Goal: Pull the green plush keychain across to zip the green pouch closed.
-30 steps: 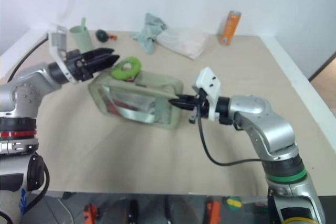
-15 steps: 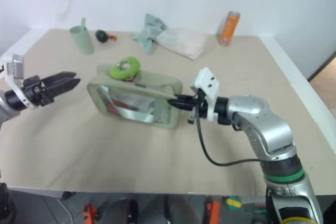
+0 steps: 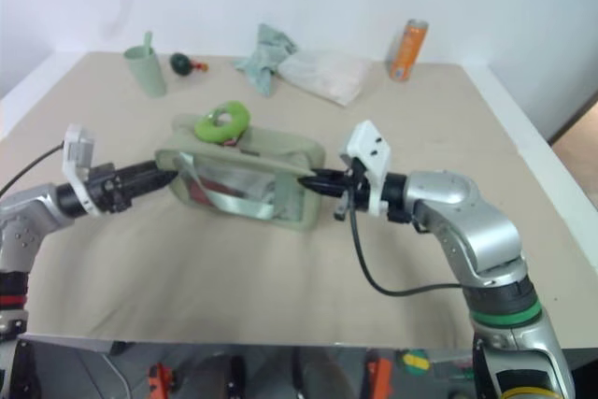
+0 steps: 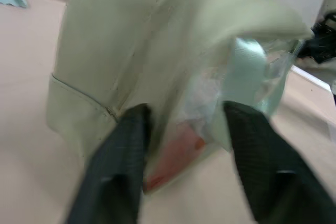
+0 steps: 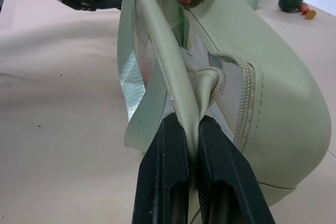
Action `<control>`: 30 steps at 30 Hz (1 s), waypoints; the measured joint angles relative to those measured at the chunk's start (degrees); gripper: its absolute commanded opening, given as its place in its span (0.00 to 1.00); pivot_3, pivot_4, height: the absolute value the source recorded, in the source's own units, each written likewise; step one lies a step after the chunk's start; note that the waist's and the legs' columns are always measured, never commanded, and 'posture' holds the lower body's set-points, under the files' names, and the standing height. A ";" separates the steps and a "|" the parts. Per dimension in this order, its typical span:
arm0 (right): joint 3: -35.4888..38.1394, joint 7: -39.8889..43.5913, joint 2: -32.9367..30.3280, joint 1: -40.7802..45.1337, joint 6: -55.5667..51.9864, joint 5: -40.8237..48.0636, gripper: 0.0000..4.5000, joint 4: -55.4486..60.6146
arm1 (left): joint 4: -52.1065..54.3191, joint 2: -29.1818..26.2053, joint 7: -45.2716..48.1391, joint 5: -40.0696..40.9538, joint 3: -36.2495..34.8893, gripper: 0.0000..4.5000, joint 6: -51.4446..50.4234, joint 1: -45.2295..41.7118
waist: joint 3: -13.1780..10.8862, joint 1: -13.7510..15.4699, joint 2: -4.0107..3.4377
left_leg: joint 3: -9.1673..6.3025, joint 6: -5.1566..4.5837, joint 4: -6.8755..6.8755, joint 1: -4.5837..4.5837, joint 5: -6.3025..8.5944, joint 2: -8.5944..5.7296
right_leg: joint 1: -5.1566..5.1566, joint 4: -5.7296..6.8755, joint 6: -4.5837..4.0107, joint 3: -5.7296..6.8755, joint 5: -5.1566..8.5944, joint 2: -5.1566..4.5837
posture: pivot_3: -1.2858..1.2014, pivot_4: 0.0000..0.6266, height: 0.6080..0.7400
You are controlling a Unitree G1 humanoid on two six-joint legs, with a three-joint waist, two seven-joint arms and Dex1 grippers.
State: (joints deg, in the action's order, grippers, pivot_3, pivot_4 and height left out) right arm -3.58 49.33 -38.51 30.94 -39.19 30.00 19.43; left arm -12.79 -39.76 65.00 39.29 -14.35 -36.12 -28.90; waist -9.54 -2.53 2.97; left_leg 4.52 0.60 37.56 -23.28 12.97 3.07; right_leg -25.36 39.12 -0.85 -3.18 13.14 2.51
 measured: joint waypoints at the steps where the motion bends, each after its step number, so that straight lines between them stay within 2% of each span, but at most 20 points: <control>1: 0.08 -0.07 -0.04 -0.17 -0.08 0.03 0.00 0.19 | -0.22 0.20 -0.25 0.00 0.00 0.18 -0.04 -0.45 | 0.00 -0.03 0.00 | 0.01 0.00 0.00 0.00 0.00 0.00 | 0.00 0.00 0.00 -0.01 0.00 0.00 | 0.52 0.24 1.00; 3: 0.49 -0.21 -0.18 -0.65 -0.25 0.15 0.00 0.60 | -0.18 0.68 -0.71 0.05 0.00 0.03 -0.31 -1.11 | 0.00 -0.10 0.00 | 0.02 -0.01 0.00 0.00 0.01 0.00 | 0.00 0.00 0.00 -0.04 0.00 0.01 | 0.52 0.24 1.00; 4: 0.52 -0.23 -0.19 -0.70 -0.30 0.22 0.00 0.65 | -0.06 0.86 -0.72 0.12 0.01 0.01 -0.41 -1.11 | 0.00 -0.14 0.00 | 0.03 -0.01 -0.01 0.00 0.02 0.01 | -0.01 -0.01 0.00 -0.04 0.00 0.01 | 0.52 0.24 1.00; 7: 0.99 -0.26 -0.32 -0.86 -0.68 0.34 0.00 0.69 | 0.82 1.12 -1.17 0.13 0.01 0.01 -0.59 -1.00 | 0.00 -0.04 0.00 | -0.01 -0.01 -0.02 -0.01 0.02 0.01 | -0.01 -0.01 0.01 -0.01 0.01 0.01 | 0.52 0.24 1.00; 10: 2.34 -0.21 -0.72 -1.39 -1.79 0.98 0.00 0.67 | 6.36 1.20 -2.39 0.22 -0.08 0.01 -1.78 1.53 | 0.00 -0.03 0.00 | 0.02 -0.02 -0.02 -0.02 0.02 -0.02 | -0.01 -0.02 0.01 -0.04 0.01 -0.04 | 0.52 0.24 1.00; 12: 3.48 -0.16 -1.05 -1.77 -2.59 1.34 0.17 0.66 | 9.82 1.87 -3.33 0.86 -0.01 0.00 -2.79 3.56 | 0.00 -0.02 0.00 | 0.02 -0.02 -0.01 -0.02 0.02 -0.06 | 0.01 -0.02 0.01 -0.05 0.01 -0.08 | 0.52 0.24 1.00; 15: 5.41 0.14 -1.06 -1.84 -4.81 3.68 0.34 0.36 | 14.23 3.35 -4.24 1.39 1.14 0.00 -3.75 6.47 | 0.00 0.11 0.00 | -0.01 -0.02 0.00 -0.02 0.01 -0.11 | 0.03 -0.02 0.02 -0.02 0.01 -0.13 | 0.52 0.24 1.00; 16: 6.01 0.38 -1.14 -1.84 -5.33 4.43 0.46 0.20 | 14.75 3.66 -4.50 1.60 1.13 0.00 -3.76 6.93 | 0.00 0.12 0.00 | -0.01 -0.03 0.02 -0.02 0.01 -0.11 | 0.03 -0.02 0.03 -0.02 0.00 -0.12 | 0.52 0.24 1.00; 22: 9.45 1.70 -4.86 -1.83 -7.33 7.52 0.91 0.08 | 18.10 4.15 -5.73 1.81 2.34 0.00 -3.73 8.32 | 0.00 0.35 -0.01 | -0.03 -0.05 0.02 -0.01 0.00 -0.21 | 0.06 -0.02 0.05 -0.01 0.00 -0.20 | 0.52 0.24 1.00; 25: 13.66 1.77 -4.62 -0.58 -8.84 12.31 0.91 -0.75 | 18.35 4.56 -6.02 1.90 2.65 0.00 -3.73 8.44 | -0.01 0.53 -0.01 | -0.01 -0.08 0.02 0.00 -0.01 -0.30 | 0.08 -0.03 0.07 -0.04 -0.01 -0.27 | 0.52 0.24 1.00; 28: 19.72 1.03 -2.52 5.22 -10.20 20.55 0.91 -2.42 | 18.77 4.98 -6.31 1.90 3.03 0.00 -3.73 8.55 | -0.01 0.60 -0.02 | -0.03 -0.15 0.02 0.00 -0.04 -0.37 | 0.11 -0.03 0.12 -0.03 -0.04 -0.34 | 0.52 0.24 1.00; 30: 21.05 0.60 -2.49 7.71 -10.27 22.78 0.91 -2.71 | 19.24 5.24 -6.47 1.91 3.34 0.00 -3.72 8.75 | 0.02 0.84 0.02 | -0.11 -0.17 0.02 0.02 -0.04 -0.38 | 0.19 -0.11 0.13 0.07 -0.03 -0.38 | 0.52 0.24 1.00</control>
State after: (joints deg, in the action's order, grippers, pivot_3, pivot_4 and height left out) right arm 17.47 49.94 -40.99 38.65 -49.46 52.78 16.72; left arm 6.45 -34.52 58.53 41.19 -11.01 -39.83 -20.15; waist -9.52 -1.69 2.99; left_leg 4.41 0.42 37.58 -23.27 12.93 2.69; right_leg -25.16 39.01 -0.73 -3.11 13.11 2.14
